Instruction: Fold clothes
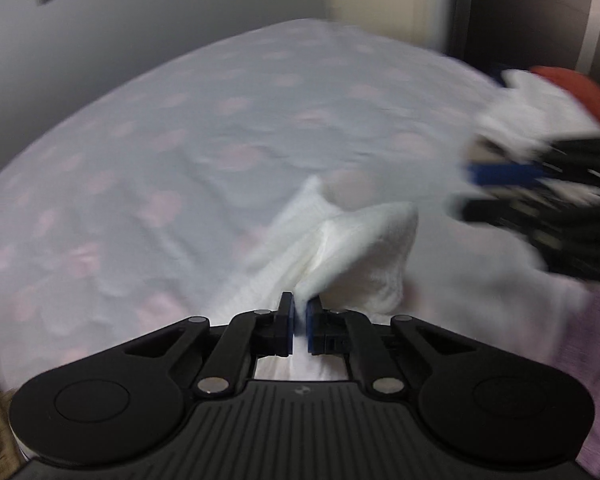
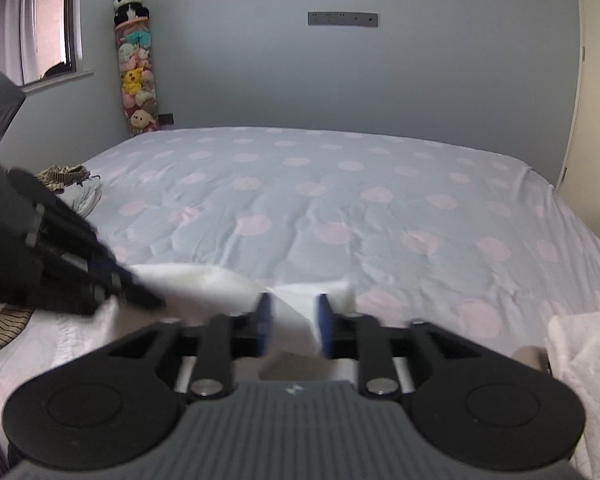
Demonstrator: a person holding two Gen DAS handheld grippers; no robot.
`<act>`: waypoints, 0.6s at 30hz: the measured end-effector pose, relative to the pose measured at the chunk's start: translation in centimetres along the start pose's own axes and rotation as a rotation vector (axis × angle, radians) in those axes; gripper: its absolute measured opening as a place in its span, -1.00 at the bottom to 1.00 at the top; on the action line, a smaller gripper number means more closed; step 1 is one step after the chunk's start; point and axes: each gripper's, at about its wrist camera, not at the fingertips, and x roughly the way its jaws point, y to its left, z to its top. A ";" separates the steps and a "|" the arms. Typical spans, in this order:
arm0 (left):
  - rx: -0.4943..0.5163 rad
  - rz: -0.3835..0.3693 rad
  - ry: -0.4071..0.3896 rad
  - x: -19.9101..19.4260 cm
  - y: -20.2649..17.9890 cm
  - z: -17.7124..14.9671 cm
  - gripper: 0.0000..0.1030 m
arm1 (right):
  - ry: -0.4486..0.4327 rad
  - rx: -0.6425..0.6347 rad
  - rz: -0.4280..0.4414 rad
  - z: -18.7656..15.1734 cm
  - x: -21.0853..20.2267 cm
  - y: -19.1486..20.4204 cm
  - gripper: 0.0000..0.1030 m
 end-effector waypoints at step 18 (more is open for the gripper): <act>-0.252 0.274 0.162 -0.1 3.7 1.2 -0.06 | 0.190 0.189 0.371 -8.5 6.1 -2.5 -0.02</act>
